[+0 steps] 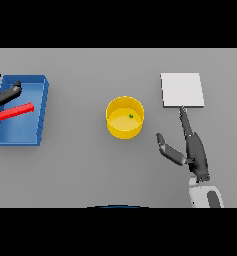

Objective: Pick up the red beaker and tilt it to pour out 1 green nut into yellow bowl. Pick up the yellow bowl and place it on the metallic measuring scale.

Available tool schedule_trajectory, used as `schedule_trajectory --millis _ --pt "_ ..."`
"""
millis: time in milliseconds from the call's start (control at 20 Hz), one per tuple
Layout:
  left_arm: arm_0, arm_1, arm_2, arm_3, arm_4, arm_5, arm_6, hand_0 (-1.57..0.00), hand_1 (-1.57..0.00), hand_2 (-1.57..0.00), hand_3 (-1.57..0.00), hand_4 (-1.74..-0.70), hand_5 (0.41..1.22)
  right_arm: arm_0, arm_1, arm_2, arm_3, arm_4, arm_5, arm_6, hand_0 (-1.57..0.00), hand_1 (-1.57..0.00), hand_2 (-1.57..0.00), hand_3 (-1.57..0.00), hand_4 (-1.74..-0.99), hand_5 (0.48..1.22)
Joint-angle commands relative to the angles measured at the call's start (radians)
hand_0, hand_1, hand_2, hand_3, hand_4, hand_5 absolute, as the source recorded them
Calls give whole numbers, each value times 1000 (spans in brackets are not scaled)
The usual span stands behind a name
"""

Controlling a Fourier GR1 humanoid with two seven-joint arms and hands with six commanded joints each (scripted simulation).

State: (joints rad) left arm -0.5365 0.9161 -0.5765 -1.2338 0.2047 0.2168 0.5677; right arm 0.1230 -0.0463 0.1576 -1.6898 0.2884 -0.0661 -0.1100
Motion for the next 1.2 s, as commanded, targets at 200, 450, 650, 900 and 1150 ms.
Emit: schedule_trajectory --millis 200,450,650,900,1150 --pt "-29 -29 27 35 5 28 -58 -50 -41 -41 -39 -786 671 -23 -23 11 12 63 -17 37 1 1 1 1 -1198 662" --pt "-15 -34 24 32 9 31 -73 -16 -13 -13 -12 -781 700 -136 -117 54 34 96 99 13 1 1 1 1 -1221 709" --pt "-13 -37 23 37 9 32 -80 -6 -5 -5 -4 -794 710 -243 -214 119 58 219 171 74 1 1 1 1 -1278 683" --pt "-21 -38 22 36 13 27 -69 -1 -1 -1 -1 -793 716 -415 -314 232 125 377 274 62 1 1 1 1 -1276 666" --pt "-29 -44 15 33 8 28 -61 0 0 0 0 -798 723 -535 -317 302 225 418 352 24 1 1 1 1 -1274 656"
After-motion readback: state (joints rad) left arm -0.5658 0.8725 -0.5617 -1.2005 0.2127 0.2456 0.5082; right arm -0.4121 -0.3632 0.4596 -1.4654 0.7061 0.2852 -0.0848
